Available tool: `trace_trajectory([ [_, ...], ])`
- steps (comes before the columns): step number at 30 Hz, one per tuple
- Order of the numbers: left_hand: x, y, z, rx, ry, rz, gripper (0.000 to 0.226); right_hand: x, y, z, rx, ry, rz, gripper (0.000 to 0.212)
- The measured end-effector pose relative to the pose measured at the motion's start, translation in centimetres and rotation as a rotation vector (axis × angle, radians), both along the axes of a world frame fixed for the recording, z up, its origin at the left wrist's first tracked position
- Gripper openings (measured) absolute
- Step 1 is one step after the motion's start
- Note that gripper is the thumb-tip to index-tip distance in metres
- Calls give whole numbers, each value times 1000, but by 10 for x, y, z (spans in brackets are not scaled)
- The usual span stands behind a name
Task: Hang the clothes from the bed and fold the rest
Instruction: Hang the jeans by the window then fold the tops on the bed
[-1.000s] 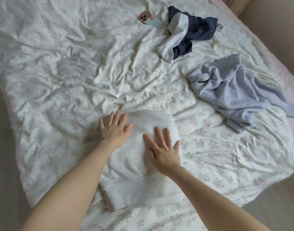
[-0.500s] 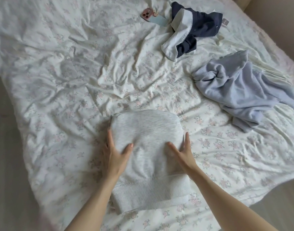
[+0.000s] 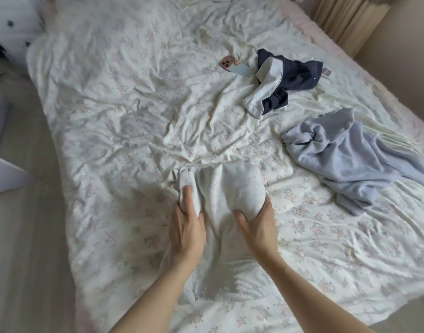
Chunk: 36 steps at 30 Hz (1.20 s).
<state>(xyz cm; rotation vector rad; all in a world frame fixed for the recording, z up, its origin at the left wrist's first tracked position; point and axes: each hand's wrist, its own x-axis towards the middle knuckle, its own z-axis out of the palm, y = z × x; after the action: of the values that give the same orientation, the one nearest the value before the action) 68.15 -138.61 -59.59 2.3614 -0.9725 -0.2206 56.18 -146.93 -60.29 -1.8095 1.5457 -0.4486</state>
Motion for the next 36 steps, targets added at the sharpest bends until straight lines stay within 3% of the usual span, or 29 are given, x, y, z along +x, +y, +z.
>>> trace_trajectory([
  [7,19,-3,116,-109,-106,124,66,33,-12,111,-307,-99,180,85],
  [18,20,110,311,-349,-296,397,64,62,66,295,-430,-464,440,83],
  [21,24,167,359,-331,-436,509,64,75,110,343,-449,-593,536,83],
  [26,36,266,420,-406,-514,603,65,108,196,403,-411,-823,680,79],
  [32,66,397,467,-563,-665,644,65,165,314,440,-299,-1065,714,68],
  [36,100,481,494,-527,-717,663,69,212,398,462,-262,-1150,740,62],
])
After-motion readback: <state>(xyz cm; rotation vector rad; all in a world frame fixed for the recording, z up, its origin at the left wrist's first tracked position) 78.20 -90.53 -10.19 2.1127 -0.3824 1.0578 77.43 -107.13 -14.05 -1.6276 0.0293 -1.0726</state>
